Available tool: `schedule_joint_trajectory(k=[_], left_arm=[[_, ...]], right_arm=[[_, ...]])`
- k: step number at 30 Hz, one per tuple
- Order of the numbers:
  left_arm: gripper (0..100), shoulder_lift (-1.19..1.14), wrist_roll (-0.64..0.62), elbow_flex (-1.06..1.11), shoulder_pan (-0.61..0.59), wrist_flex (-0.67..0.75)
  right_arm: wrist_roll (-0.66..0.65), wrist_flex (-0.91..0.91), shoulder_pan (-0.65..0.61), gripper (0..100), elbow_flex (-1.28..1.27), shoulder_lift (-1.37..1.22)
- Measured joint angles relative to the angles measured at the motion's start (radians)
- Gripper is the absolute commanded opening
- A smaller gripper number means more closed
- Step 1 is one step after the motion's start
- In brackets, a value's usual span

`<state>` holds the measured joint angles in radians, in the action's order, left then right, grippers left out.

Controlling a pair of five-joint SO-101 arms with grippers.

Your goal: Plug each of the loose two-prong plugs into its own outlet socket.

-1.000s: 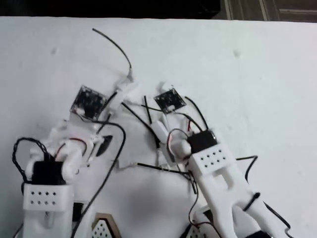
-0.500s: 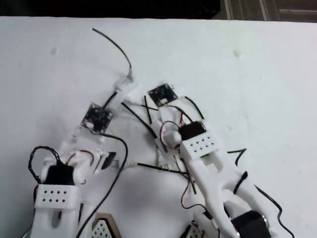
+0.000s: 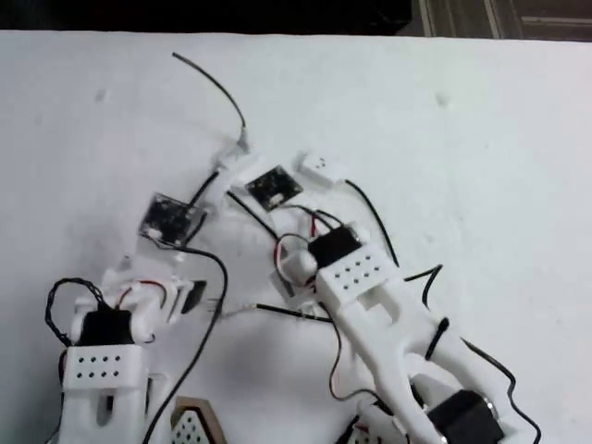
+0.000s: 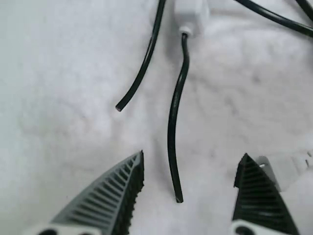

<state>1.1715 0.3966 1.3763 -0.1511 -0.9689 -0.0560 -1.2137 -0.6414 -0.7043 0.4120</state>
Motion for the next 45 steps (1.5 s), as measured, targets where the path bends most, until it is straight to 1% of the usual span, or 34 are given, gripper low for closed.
schedule_joint_trajectory(k=[4, 6, 9, 11, 16, 21, 29, 31, 35, 37, 39, 45], left_arm=[[30, 0.000, -0.069, -0.002, -0.078, 0.000], [30, 0.000, -0.083, -0.003, -0.118, 0.000], [30, 0.000, -0.089, -0.003, -0.150, 0.000], [30, 0.000, -0.089, -0.003, -0.153, 0.000], [30, 0.000, -0.089, -0.003, -0.160, 0.000], [30, 0.000, -0.089, -0.003, -0.160, 0.000], [30, 0.000, -0.089, -0.003, -0.160, 0.000], [30, 0.000, -0.089, -0.003, -0.160, 0.000], [30, 0.000, -0.089, -0.003, -0.160, 0.000], [30, 0.000, -0.089, -0.003, -0.160, 0.000], [30, 0.000, -0.089, -0.003, -0.160, 0.000], [30, 0.000, -0.089, -0.003, -0.160, 0.028]], right_arm=[[0.221, -0.018, -0.084, 13.3, 0.000, 0.026], [0.338, -0.020, -0.147, 13.3, 0.000, 0.028], [0.470, -0.020, -0.198, 13.3, 0.000, 0.009], [0.526, -0.020, -0.216, 13.3, 0.006, -0.026], [0.631, 0.028, -0.216, 13.4, 0.060, -0.163], [0.740, 0.037, -0.221, 13.4, 0.172, -0.310], [0.812, 0.041, -0.222, 13.8, 0.285, -0.482], [0.813, 0.041, -0.224, 17.3, 0.292, -0.493], [0.813, 0.041, -0.224, 32.9, 0.292, -0.493], [0.813, 0.038, -0.227, 38.9, 0.292, -0.493], [0.833, 0.034, -0.238, 40.5, 0.292, -0.493], [0.881, 0.040, -0.282, 40.5, 0.293, -0.526]])
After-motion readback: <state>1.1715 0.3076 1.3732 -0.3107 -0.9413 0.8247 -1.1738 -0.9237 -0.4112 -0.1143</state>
